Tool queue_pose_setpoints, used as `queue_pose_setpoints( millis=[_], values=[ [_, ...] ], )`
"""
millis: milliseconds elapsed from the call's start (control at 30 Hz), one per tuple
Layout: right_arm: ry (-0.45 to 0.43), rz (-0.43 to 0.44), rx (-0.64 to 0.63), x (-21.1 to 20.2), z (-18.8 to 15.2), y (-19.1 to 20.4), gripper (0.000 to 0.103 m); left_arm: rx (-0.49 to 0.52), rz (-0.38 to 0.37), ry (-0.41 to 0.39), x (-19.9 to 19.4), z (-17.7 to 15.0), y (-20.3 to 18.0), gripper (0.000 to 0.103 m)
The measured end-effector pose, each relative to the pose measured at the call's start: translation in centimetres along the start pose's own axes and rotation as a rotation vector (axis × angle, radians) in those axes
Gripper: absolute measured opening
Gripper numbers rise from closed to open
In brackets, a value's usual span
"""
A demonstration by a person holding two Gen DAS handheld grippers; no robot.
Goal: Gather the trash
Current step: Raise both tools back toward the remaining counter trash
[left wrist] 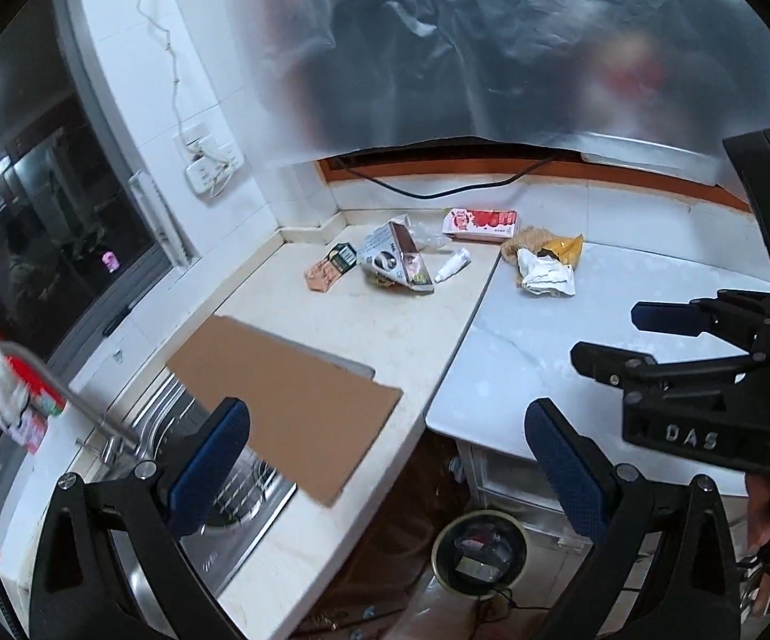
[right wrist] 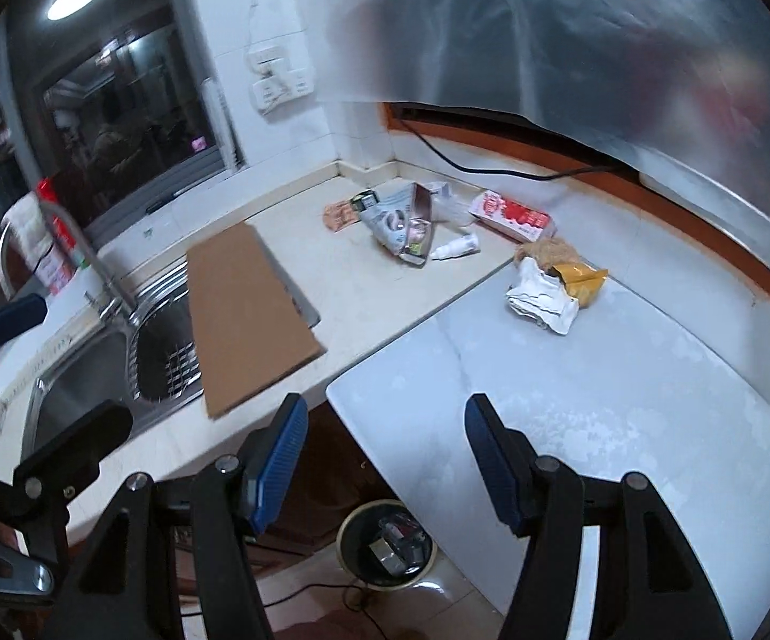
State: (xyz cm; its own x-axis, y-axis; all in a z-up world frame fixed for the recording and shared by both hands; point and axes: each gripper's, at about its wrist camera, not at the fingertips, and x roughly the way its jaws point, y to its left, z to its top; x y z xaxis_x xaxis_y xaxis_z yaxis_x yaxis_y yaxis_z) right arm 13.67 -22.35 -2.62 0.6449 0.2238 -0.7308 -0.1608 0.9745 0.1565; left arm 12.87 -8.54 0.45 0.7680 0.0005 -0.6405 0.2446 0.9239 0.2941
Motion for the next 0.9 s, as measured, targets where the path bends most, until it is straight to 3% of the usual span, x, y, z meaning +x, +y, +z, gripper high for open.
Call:
queue_pose_setpoints(
  millis=[433,900],
  values=[
    [0.003,-0.16,0.197,5.0,4.4,-3.7,0.062,0.076,-0.104,-0.029,8.9,5.7,1.9,0.102],
    [0.033,-0.298,0.315,10.8,7.1,-8.5,0.062,0.112,-0.309,0.037,21.0,10.6,-1.4,0.102]
  ],
)
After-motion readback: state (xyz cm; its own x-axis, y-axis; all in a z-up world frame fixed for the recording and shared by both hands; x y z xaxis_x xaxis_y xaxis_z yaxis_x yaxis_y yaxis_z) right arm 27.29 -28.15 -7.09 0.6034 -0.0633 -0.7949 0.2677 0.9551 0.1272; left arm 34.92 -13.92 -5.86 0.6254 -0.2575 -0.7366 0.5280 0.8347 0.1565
